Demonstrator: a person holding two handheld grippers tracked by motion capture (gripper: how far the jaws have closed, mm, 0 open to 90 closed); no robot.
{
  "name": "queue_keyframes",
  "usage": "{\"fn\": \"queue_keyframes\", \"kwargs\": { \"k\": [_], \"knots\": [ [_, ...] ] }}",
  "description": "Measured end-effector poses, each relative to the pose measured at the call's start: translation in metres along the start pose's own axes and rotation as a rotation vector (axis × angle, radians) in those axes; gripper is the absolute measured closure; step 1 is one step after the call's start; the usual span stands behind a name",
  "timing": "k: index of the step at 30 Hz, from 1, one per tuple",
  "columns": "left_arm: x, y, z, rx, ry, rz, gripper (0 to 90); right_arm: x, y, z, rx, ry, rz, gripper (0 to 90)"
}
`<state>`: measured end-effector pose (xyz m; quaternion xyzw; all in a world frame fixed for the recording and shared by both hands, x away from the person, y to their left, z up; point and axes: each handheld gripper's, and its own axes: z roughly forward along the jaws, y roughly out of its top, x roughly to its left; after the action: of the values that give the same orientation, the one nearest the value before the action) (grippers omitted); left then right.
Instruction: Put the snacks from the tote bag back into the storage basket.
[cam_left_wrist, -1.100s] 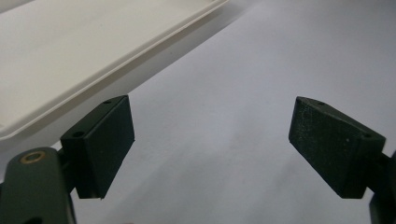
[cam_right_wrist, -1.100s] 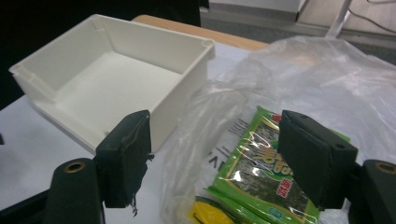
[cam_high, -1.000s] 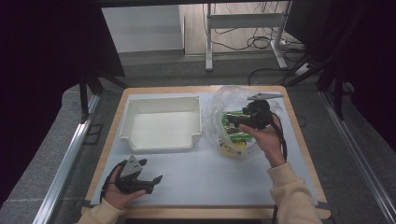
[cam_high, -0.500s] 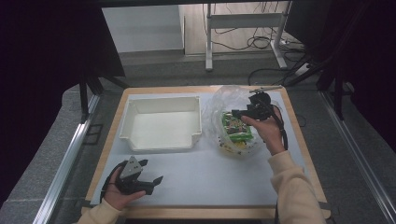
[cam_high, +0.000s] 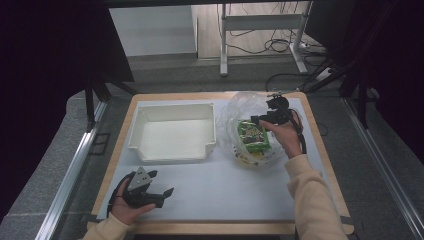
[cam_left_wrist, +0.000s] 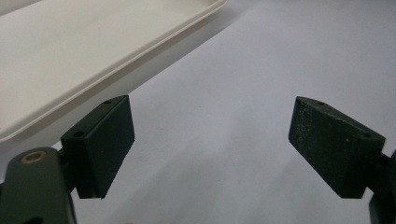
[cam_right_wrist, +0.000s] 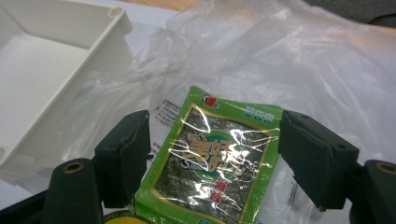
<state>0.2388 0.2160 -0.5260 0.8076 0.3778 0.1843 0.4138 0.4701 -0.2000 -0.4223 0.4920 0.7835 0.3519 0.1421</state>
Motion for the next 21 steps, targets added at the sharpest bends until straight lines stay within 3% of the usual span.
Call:
{"fn": "queue_keyframes", "kwargs": {
  "k": [21],
  "knots": [
    [0.0,0.0,0.0,0.001,-0.001,0.003,14.4,-0.018,-0.009,0.026,0.072,-0.048,0.066,26.8]
  ]
}}
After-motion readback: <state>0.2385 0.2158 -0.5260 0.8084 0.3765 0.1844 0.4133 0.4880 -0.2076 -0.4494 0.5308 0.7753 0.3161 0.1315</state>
